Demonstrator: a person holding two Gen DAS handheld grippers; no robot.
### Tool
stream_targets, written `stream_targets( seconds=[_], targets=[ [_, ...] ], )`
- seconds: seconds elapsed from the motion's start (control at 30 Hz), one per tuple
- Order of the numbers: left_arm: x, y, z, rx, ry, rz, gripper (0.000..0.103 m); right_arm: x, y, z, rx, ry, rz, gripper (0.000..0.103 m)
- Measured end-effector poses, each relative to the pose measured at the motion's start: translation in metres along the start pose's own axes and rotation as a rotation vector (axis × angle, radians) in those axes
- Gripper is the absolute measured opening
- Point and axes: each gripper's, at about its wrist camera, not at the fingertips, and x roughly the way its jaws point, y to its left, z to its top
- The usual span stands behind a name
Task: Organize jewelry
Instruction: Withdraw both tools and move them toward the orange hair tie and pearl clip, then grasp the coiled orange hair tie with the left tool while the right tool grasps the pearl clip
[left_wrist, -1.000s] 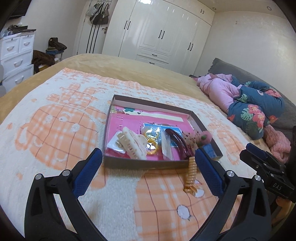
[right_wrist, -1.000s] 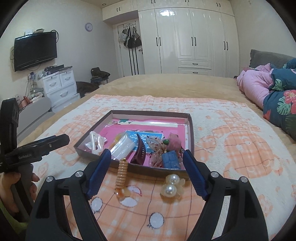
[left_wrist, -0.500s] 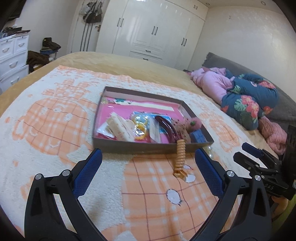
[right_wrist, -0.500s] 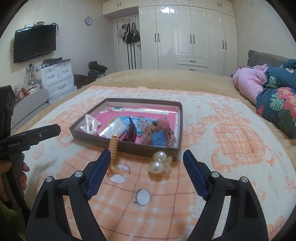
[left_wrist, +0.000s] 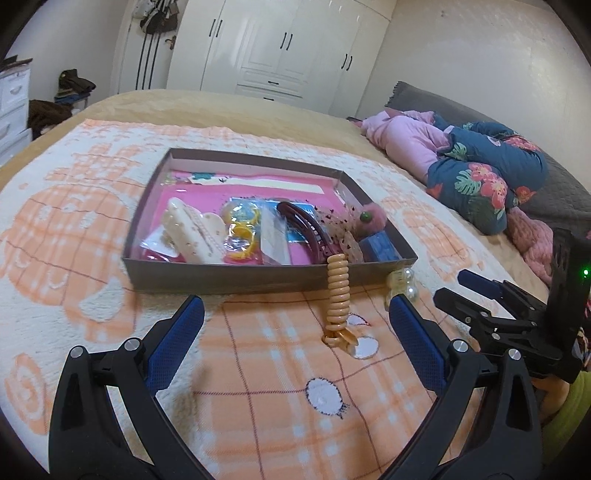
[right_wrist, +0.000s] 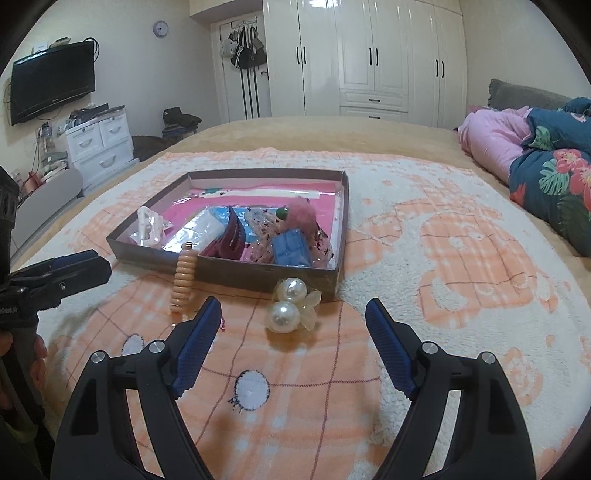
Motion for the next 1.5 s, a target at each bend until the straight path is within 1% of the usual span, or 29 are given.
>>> stream_targets(
  seconds=[0.17,0.2,0.37,0.4,0.43,0.57,0.67,0.7,0.8,0.87,0.9,0.93,0.97,1.03,1.23,1.5],
  targets=[
    [0.017,-0.001,0.003,0.005,0.031,-0.028,0.092,0.021,-0.001,0.004,0.026,0.051,0.036,0.077],
    [0.019,-0.001,0.003,0.002,0.035,-0.034,0.092,0.026,-0.001,0.005,0.024,0.063,0.034,0.072],
    [0.035,-0.004,0.003,0.008,0.078,-0.063,0.081,0.044,-0.004,0.005,0.057,0.120,0.034,0.062],
    [0.040,-0.006,0.003,0.011,0.088,-0.068,0.080,0.048,-0.007,0.005,0.069,0.133,0.036,0.058],
    [0.043,-0.006,0.003,0.013,0.097,-0.073,0.078,0.051,-0.009,0.005,0.084,0.144,0.045,0.057],
    [0.057,-0.011,0.003,0.016,0.129,-0.091,0.072,0.055,-0.016,0.003,0.120,0.162,0.071,0.047],
    [0.068,-0.014,0.004,0.014,0.153,-0.105,0.067,0.054,-0.016,0.002,0.120,0.157,0.102,0.038],
    [0.071,-0.015,0.004,0.011,0.161,-0.112,0.065,0.054,-0.015,0.002,0.117,0.155,0.101,0.038],
    [0.079,-0.017,0.004,0.009,0.183,-0.126,0.054,0.052,-0.016,0.002,0.123,0.149,0.107,0.038],
    [0.082,-0.018,0.003,0.012,0.196,-0.131,0.042,0.050,-0.018,0.001,0.128,0.145,0.111,0.038],
    [0.084,-0.019,0.003,0.013,0.203,-0.134,0.038,0.048,-0.018,0.001,0.130,0.139,0.111,0.038],
    [0.086,-0.020,0.002,0.015,0.209,-0.138,0.027,0.046,-0.017,0.001,0.129,0.134,0.111,0.038],
    [0.086,-0.020,0.002,0.019,0.212,-0.138,0.018,0.045,-0.017,0.001,0.126,0.130,0.111,0.037],
    [0.085,-0.020,0.001,0.020,0.210,-0.140,0.011,0.040,-0.015,0.001,0.111,0.119,0.103,0.037],
    [0.071,-0.019,0.004,0.023,0.169,-0.140,0.011,0.028,-0.005,0.002,0.063,0.083,0.087,0.037],
    [0.040,-0.004,0.008,-0.005,0.101,-0.130,0.011,0.020,-0.001,0.002,0.066,0.072,0.087,0.036]
  ],
)
